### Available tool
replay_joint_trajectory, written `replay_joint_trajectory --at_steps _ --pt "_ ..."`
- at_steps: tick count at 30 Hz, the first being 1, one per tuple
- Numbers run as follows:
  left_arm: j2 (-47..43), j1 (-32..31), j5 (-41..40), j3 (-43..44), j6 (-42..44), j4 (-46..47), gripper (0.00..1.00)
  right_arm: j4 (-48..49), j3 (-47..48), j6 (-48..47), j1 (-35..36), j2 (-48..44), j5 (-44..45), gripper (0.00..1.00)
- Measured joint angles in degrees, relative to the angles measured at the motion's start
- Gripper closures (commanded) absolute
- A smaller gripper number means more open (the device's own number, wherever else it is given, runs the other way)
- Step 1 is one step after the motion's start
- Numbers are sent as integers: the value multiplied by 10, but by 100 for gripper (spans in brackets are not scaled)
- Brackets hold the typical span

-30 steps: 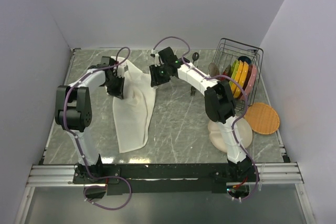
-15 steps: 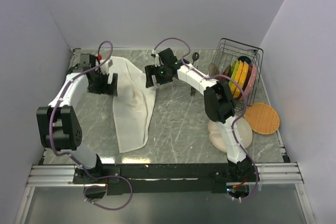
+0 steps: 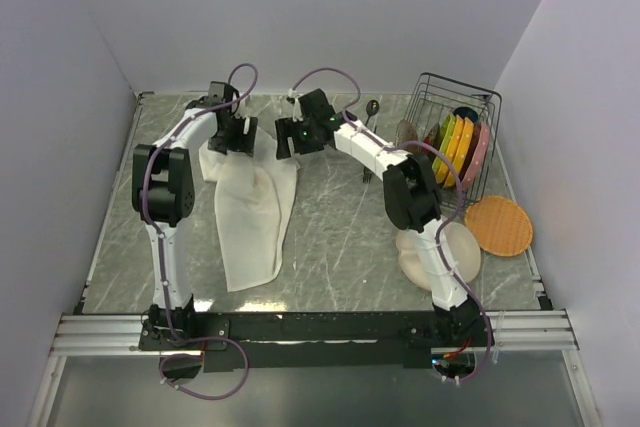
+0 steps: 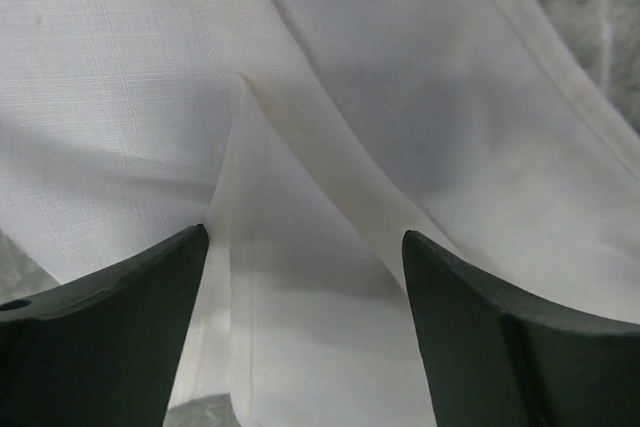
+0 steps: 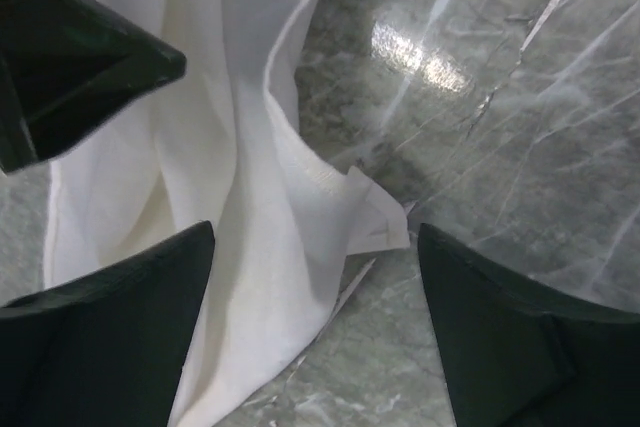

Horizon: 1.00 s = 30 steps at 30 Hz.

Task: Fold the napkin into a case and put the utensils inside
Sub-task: Pick up the crumpled napkin from the corner of the board.

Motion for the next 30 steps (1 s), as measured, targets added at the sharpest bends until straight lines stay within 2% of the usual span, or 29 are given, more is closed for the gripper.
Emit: replay_joint_trajectory --at_steps 1,3,4,5,9,15,19,23,25,27,30 --pt "8 0 1 4 -1 -4 42 0 1 2 0 8 -3 48" --pt "20 2 5 12 -3 -13 70 0 1 3 -2 21 -11 71" --pt "21 3 6 13 1 -19 91 -1 1 5 -2 27 -15 93" --pt "21 4 6 13 6 -26 99 -2 1 0 -2 31 -20 100" --pt "-26 17 13 -56 29 -24 99 -14 -6 -1 -5 28 -37 100" --pt "-229 86 10 -252 88 -66 99 -46 -110 -35 -16 -66 -42 100" --pt "-363 125 -6 -372 135 -83 91 -92 -173 -78 -19 -150 -43 100" --pt "-423 117 -2 -461 170 -121 87 -122 -261 -113 -20 -220 -55 99" --pt "-429 115 1 -486 187 -142 50 -132 -307 -126 -20 -235 -60 99" --pt "-431 118 3 -492 207 -164 6 -143 -344 -135 -18 -232 -65 97" --pt "-439 138 26 -465 222 -182 5 -164 -358 -142 -17 -221 -66 92"
